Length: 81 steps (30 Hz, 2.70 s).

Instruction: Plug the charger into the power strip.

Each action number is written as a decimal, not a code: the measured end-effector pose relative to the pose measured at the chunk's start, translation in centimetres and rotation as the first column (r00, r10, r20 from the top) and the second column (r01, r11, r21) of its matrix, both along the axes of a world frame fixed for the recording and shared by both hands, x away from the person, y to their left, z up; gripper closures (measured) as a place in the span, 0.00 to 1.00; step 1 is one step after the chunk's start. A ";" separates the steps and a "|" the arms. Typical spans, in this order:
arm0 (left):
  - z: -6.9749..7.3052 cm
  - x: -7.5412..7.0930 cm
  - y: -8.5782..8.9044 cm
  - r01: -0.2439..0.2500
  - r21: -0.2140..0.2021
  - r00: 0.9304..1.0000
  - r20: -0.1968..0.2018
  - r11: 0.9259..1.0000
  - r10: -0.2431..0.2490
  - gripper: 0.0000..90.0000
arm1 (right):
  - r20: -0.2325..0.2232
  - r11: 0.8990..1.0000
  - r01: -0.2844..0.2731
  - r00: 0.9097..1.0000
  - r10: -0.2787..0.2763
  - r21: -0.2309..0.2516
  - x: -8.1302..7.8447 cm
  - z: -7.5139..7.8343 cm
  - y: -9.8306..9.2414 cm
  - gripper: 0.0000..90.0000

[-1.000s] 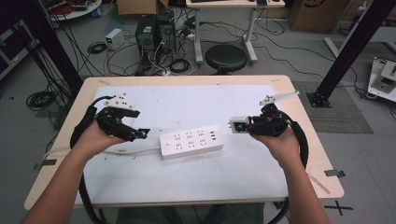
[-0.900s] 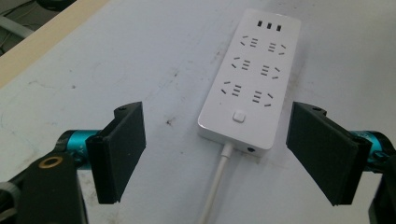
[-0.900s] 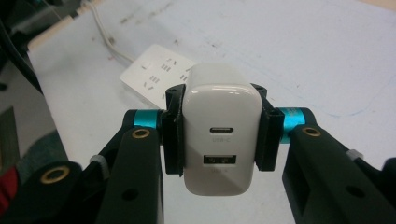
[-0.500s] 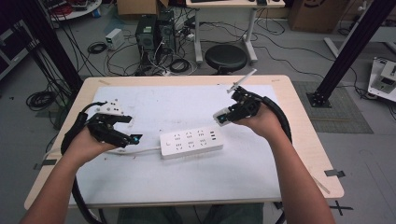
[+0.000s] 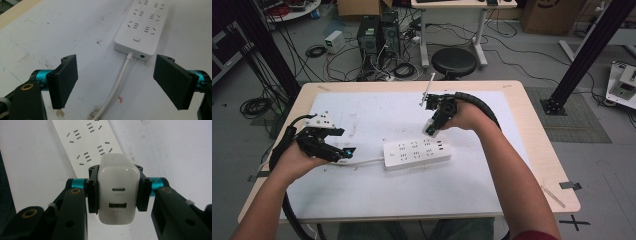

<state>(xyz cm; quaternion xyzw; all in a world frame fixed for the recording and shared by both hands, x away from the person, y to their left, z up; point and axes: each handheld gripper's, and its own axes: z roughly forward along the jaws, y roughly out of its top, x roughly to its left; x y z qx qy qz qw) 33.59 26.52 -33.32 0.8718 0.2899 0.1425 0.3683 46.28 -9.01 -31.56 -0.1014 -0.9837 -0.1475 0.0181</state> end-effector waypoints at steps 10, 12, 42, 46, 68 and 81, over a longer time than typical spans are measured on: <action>-0.5 -0.2 0.5 -0.008 -0.001 1.000 -0.004 1.000 0.008 0.22 | -0.008 0.973 -0.187 0.982 0.187 -0.134 0.1 -2.0 2.4 0.71; -0.5 -0.1 0.5 -0.009 -0.003 1.000 -0.004 1.000 0.009 0.22 | -0.001 0.969 -0.198 0.980 0.200 -0.150 0.2 -2.4 2.5 0.71; -1.5 0.5 -0.2 -0.008 0.002 1.000 -0.026 1.000 0.008 0.22 | 0.010 0.864 -0.383 0.913 0.408 -0.327 -0.3 -4.6 5.4 0.71; -1.5 0.6 -0.3 -0.005 0.012 1.000 -0.028 1.000 0.006 0.22 | -0.003 0.869 -0.373 0.919 0.393 -0.326 0.0 -4.6 5.3 0.71; -1.6 0.3 -0.2 -0.021 0.010 0.999 -0.025 1.000 0.021 0.22 | 0.032 0.882 -0.344 0.927 0.374 -0.321 -0.6 -4.9 5.2 0.71; -0.7 1.4 -1.1 0.016 0.018 1.000 -0.023 1.000 -0.015 0.22 | 0.101 0.987 -0.162 0.982 0.160 0.015 -1.2 -1.4 1.0 0.36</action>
